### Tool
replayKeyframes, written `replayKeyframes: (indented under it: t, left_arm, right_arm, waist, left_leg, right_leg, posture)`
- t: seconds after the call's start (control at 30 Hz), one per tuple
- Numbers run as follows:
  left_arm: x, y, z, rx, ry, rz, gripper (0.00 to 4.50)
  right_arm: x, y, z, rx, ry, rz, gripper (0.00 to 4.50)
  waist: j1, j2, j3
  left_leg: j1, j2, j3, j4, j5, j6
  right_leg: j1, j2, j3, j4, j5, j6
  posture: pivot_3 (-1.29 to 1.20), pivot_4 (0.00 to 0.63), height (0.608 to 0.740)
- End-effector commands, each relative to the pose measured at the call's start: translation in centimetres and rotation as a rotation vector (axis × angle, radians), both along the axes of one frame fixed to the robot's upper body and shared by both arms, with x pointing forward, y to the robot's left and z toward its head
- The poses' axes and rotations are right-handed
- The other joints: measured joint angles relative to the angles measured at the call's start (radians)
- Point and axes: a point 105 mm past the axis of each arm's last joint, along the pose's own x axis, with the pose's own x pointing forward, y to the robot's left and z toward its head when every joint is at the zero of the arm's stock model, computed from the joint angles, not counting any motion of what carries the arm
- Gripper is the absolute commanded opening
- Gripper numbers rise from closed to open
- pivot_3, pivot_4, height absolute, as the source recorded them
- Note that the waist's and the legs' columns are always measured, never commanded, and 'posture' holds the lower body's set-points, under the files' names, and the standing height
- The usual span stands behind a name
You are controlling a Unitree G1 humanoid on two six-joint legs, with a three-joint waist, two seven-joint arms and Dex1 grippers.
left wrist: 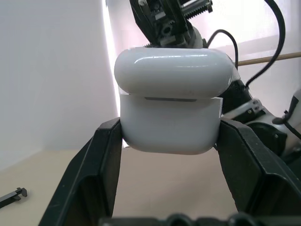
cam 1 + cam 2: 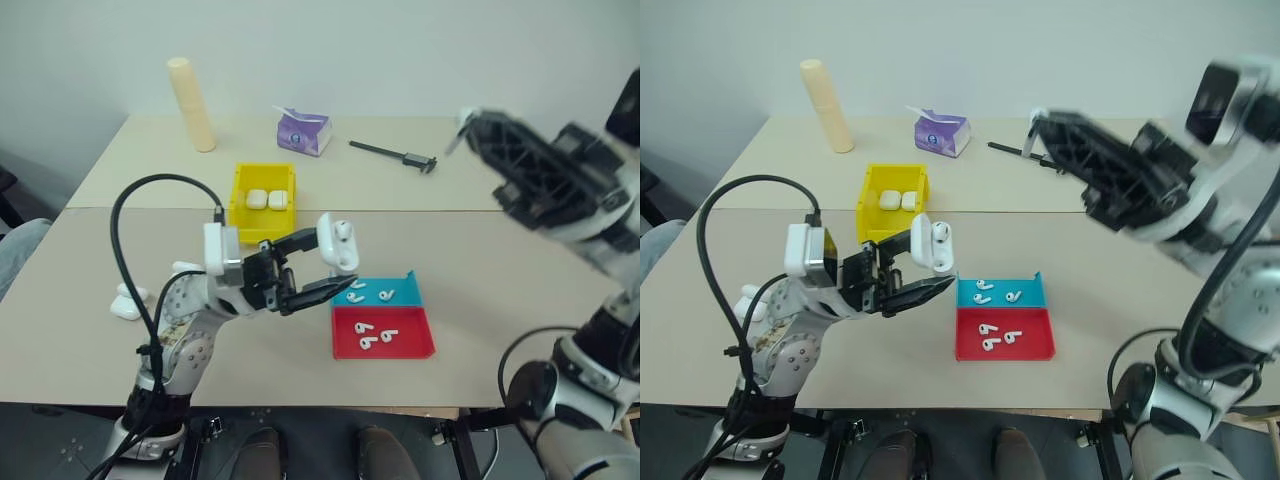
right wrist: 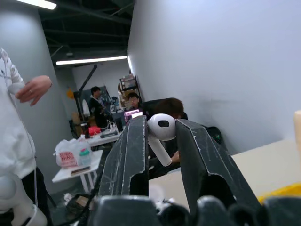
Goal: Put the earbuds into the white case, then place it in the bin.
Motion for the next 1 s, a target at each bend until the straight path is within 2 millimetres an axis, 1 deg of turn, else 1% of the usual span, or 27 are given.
replayKeyframes:
  t: [0.03,0.17,0.3,0.47,0.63,0.83,1.0]
  left_arm:
    - [-0.3,-0.5,1.0,-0.017,-0.032,-0.011,2.74]
    - [-0.7,-0.6,0.9,-0.017,-0.044,-0.019,2.74]
    - [-1.0,-0.6,0.9,-0.018,-0.057,-0.012,2.74]
    - [-1.1,-0.5,0.9,-0.030,-0.051,0.005,2.74]
    - [-1.2,-0.4,0.8,-0.025,-0.063,0.020,2.74]
    - [-1.3,-0.4,0.8,-0.043,-0.068,0.028,2.74]
    - [-1.4,-0.5,0.8,-0.049,-0.074,0.025,2.74]
  right_arm:
    - [-2.3,1.2,0.7,0.023,-0.060,0.040,0.94]
    - [-2.7,2.6,-0.6,-0.010,-0.002,0.077,0.94]
    - [-2.9,3.1,-0.9,-0.022,0.032,0.111,0.94]
    - [-2.6,4.0,-2.2,-0.077,0.051,0.104,0.94]
    - [-2.2,4.5,-3.4,-0.133,0.078,0.108,0.94]
    - [-1.9,4.8,-4.1,-0.149,0.088,0.106,0.94]
    - [-1.9,4.8,-4.3,-0.153,0.082,0.100,0.94]
  waist:
    - [-0.003,0.000,0.000]
    - [-0.004,0.000,0.000]
    - [-0.003,0.000,0.000]
    - [-0.003,0.000,0.000]
    - [-0.001,0.000,0.000]
    - [0.000,0.000,0.000]
    - [0.000,0.000,0.000]
  left_leg:
    - [0.000,0.000,0.000,0.000,0.000,0.000]
    - [0.000,0.000,-0.001,0.000,0.000,0.000]
    - [0.000,0.000,-0.001,0.000,0.000,0.000]
    - [0.000,0.000,-0.001,0.000,0.000,0.000]
    - [0.000,0.000,-0.001,0.000,0.000,0.000]
    - [-0.001,0.000,-0.002,0.000,0.000,0.000]
    - [-0.001,0.000,-0.002,0.000,0.000,0.000]
  right_leg:
    - [0.000,0.000,0.000,0.000,0.000,0.000]
    - [0.000,0.000,0.000,0.000,0.000,0.001]
    - [0.001,0.000,0.000,-0.001,0.000,0.001]
    - [0.001,0.000,0.000,-0.002,0.000,0.001]
    - [0.001,0.000,0.000,-0.002,0.000,0.001]
    - [0.000,0.000,0.000,-0.002,0.000,0.001]
    - [0.000,0.000,0.000,-0.002,0.000,0.001]
  posture:
    - [0.00,0.150,0.740]
    - [0.00,0.150,0.740]
    - [0.00,0.150,0.740]
    - [0.00,0.150,0.740]
    - [0.00,0.150,0.740]
    - [0.00,0.150,0.740]
    - [0.00,0.150,0.740]
